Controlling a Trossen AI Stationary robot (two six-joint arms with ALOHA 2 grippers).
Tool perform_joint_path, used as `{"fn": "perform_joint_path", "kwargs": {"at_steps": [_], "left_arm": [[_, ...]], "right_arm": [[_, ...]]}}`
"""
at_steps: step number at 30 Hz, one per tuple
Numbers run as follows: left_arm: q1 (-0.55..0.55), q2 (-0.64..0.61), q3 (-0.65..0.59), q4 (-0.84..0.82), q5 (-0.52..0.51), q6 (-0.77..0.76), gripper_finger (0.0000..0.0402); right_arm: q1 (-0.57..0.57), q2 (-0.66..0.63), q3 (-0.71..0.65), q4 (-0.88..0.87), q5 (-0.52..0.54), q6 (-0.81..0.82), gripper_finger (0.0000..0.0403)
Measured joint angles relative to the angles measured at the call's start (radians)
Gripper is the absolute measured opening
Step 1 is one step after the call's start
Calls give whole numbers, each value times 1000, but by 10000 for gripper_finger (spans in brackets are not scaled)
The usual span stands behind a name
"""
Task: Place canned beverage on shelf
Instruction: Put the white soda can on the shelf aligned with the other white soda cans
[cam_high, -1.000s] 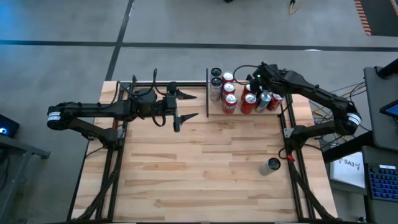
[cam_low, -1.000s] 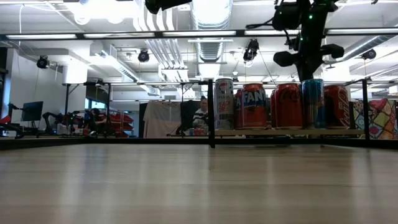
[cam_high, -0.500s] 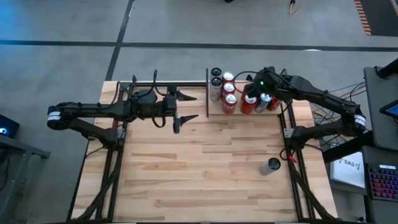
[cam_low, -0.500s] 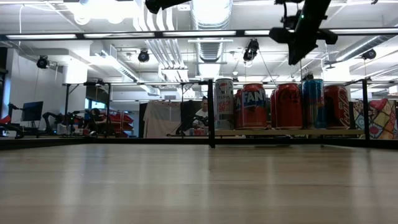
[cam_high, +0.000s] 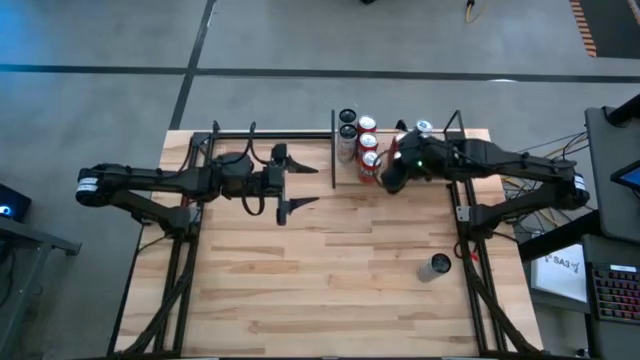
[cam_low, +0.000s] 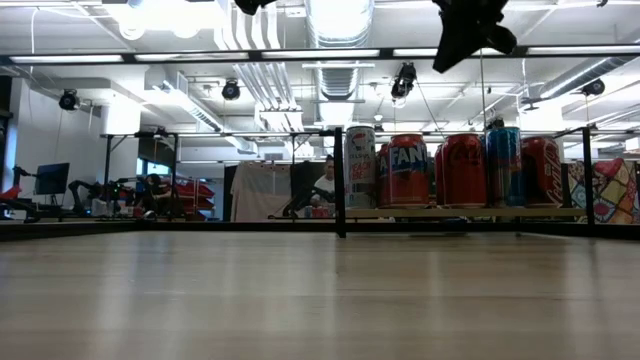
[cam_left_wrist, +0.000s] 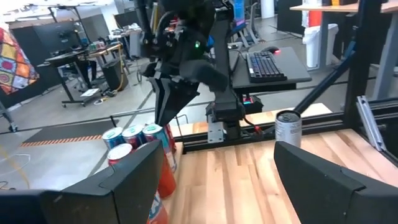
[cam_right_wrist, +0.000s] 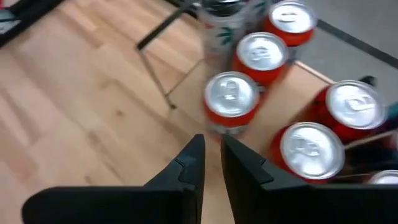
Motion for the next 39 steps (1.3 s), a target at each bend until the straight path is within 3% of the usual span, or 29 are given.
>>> {"fn": "perform_joint_path", "kwargs": {"at_steps": [7,21,35,39], "left_arm": [[-14,1,-3,-9,0,-12,292],[-17,2,-7,-10,0,-22,292],[-16,3,-8,-10,-1,-22,292],[-16,3,-8,-10,-1,-22,292]], "right_arm": [[69,39,5,65,9,5,43],[67,141,5,99,-3,-75,43],[95,198,4,99,-382,-27,43],[125,219,5,97,-547,-9,43]]}}
